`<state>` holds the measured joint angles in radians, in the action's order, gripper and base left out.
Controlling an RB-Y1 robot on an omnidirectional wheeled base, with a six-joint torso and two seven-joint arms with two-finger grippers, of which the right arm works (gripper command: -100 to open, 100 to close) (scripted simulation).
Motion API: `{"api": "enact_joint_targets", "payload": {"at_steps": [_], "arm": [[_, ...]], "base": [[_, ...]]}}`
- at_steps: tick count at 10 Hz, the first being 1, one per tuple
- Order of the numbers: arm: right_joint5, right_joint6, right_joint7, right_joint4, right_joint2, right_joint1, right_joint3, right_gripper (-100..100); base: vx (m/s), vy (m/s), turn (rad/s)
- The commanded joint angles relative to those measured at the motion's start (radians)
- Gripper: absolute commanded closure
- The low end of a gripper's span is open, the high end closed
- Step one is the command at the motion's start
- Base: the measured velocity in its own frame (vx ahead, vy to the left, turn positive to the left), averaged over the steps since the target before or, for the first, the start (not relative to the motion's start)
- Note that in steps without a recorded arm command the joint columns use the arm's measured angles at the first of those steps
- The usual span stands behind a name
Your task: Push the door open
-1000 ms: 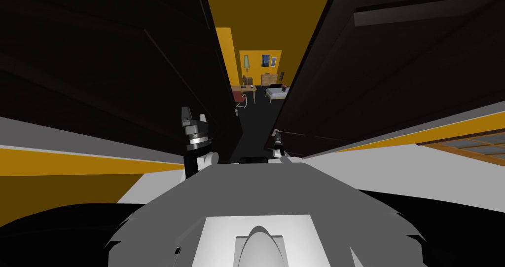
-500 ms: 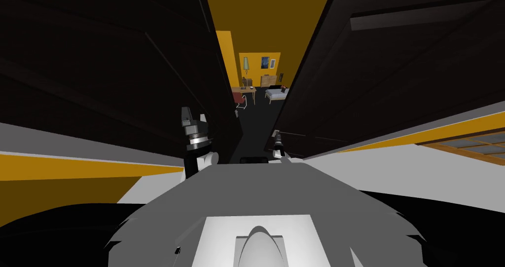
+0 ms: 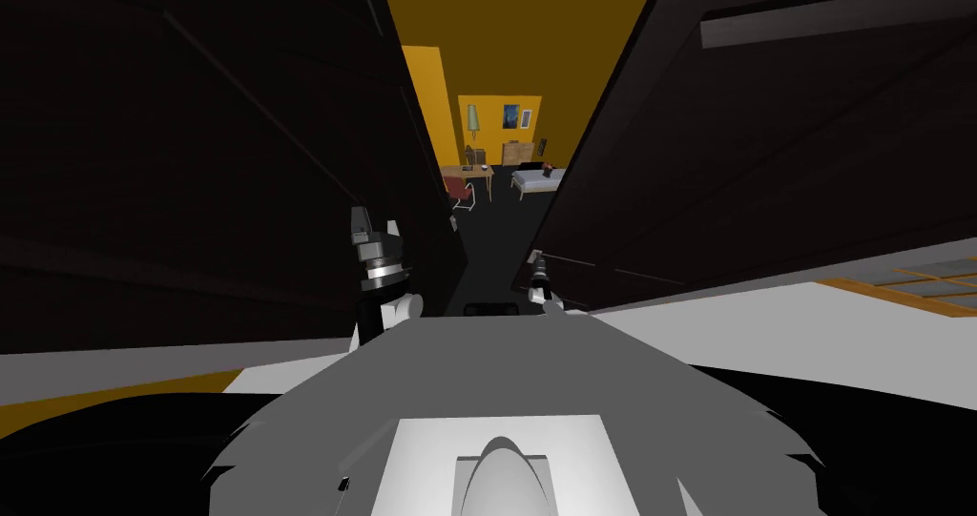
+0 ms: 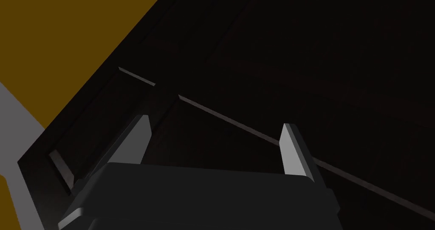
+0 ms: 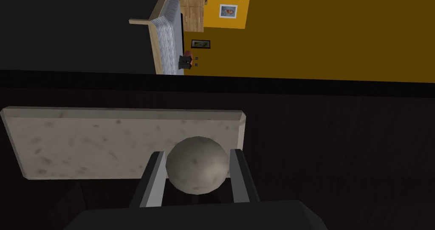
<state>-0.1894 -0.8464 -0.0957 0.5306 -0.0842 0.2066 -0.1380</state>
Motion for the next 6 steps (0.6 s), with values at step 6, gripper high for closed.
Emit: {"api": "enact_joint_targets", "payload": {"at_steps": [6], "arm": [[-0.035, -0.003, -0.058, 0.024, -0.008, -0.004, -0.064, 100]], "base": [[0.174, -0.004, -0.071]]}}
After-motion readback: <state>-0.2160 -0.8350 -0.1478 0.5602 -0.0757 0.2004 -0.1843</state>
